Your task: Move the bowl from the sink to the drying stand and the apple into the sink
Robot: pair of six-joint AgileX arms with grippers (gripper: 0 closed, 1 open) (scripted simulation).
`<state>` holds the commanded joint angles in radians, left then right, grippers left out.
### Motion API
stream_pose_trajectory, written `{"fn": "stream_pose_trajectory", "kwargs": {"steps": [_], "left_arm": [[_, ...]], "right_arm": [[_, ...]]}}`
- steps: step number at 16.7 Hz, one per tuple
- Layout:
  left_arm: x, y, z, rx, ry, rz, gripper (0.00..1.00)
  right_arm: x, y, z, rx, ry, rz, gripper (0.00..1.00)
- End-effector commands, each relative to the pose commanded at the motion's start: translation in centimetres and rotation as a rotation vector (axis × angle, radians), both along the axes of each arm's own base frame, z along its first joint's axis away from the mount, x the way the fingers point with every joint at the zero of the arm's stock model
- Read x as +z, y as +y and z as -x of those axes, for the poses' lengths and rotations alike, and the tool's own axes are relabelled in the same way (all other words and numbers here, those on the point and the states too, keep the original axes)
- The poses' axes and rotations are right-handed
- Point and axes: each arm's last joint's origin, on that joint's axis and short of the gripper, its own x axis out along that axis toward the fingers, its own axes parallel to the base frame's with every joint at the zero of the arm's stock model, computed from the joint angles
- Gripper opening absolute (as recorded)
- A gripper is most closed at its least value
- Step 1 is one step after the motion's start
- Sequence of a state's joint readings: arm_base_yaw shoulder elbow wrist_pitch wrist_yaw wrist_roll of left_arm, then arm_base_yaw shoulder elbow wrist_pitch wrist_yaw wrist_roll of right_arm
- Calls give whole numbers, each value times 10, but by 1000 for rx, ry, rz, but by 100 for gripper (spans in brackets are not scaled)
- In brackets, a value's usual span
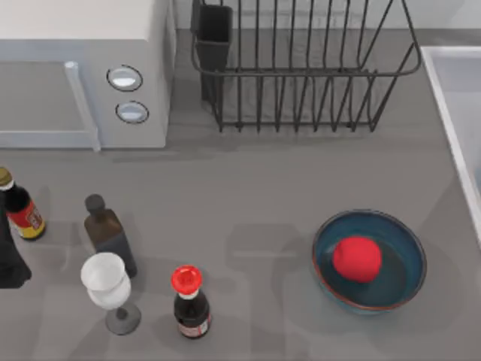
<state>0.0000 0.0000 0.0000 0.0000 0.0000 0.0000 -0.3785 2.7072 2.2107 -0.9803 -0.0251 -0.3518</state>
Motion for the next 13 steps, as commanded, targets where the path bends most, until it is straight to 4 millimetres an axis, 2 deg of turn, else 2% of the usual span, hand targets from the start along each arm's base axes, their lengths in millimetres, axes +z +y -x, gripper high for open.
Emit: {"fn": "stream_pose_trajectory", "kwargs": {"steps": [9, 11, 13], "left_arm": [[0, 0, 0, 0, 0, 0, 100], [0, 0, 0, 0, 0, 0, 100], [0, 0, 0, 0, 0, 0, 100]], "right_arm": [[3, 1, 0, 2, -4, 1, 0], [13, -4, 5, 1, 1, -2, 0], [38, -15, 19, 2, 8, -6, 0]]}}
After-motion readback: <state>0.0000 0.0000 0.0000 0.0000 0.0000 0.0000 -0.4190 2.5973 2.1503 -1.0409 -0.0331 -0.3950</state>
